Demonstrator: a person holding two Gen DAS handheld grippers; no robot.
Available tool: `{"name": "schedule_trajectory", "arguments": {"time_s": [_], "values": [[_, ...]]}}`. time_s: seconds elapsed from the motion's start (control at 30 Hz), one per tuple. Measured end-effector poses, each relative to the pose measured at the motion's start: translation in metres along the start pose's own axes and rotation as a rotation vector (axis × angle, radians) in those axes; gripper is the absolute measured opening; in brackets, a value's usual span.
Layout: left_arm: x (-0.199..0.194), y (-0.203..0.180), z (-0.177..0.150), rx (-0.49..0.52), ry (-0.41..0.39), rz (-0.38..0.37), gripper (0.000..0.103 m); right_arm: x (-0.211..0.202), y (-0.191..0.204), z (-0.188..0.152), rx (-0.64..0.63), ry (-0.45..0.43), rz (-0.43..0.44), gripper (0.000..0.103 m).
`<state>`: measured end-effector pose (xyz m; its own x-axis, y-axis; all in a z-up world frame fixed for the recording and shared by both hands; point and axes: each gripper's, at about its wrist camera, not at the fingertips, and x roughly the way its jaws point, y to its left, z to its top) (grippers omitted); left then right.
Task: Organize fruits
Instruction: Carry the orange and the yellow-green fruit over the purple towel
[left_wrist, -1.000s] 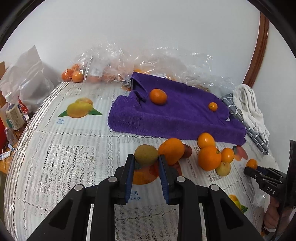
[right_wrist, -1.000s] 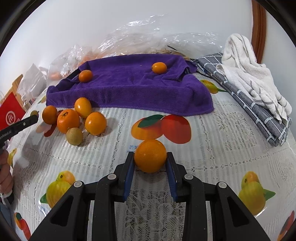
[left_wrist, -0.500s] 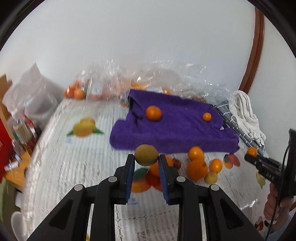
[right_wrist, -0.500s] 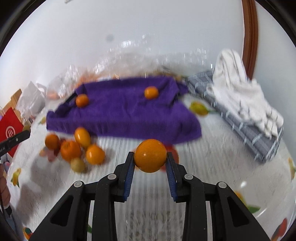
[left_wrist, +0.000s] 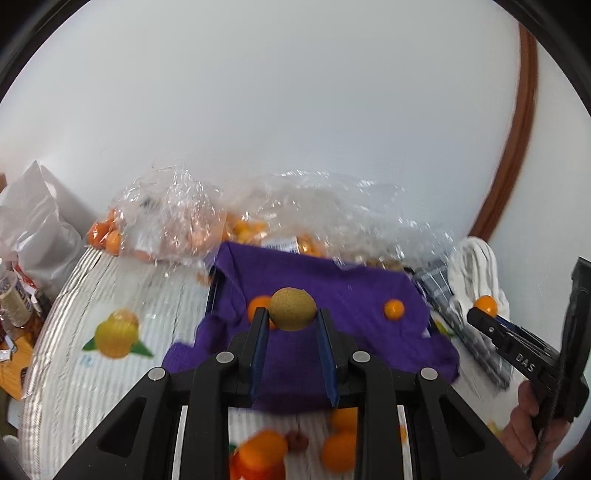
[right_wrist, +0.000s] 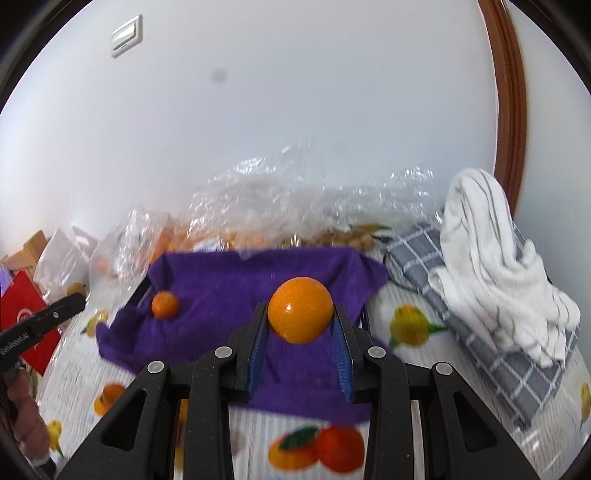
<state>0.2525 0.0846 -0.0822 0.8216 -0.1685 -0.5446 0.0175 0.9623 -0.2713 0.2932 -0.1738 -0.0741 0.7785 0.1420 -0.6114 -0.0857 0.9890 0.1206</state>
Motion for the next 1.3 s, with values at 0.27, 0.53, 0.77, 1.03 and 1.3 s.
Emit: {"name": "schedule_trajectory", "arguments": {"time_s": [0.27,0.53,0.77,1.03,1.3], "values": [[0.037,0.005,-0.015,-0.027,0.002,-0.018,0.025,0.038,-0.003,-0.003,0.03,0.006,0.009,0.033],[0.049,0.008,-0.028,-0.006,0.004,-0.018,0.025,0.05,-0.005,-0.018,-0.017,0.027,-0.033,0.033],[0.061,0.004,-0.036,0.028,0.029,0.005,0.025,0.057,-0.012,-0.022,0.0,0.036,-0.05,0.033],[0.064,0.002,-0.039,0.047,0.047,0.014,0.025,0.065,-0.007,-0.028,-0.018,0.067,-0.05,0.033],[0.067,0.002,-0.039,0.048,0.056,0.017,0.025,0.067,-0.004,-0.031,-0.031,0.081,-0.046,0.033]]}}
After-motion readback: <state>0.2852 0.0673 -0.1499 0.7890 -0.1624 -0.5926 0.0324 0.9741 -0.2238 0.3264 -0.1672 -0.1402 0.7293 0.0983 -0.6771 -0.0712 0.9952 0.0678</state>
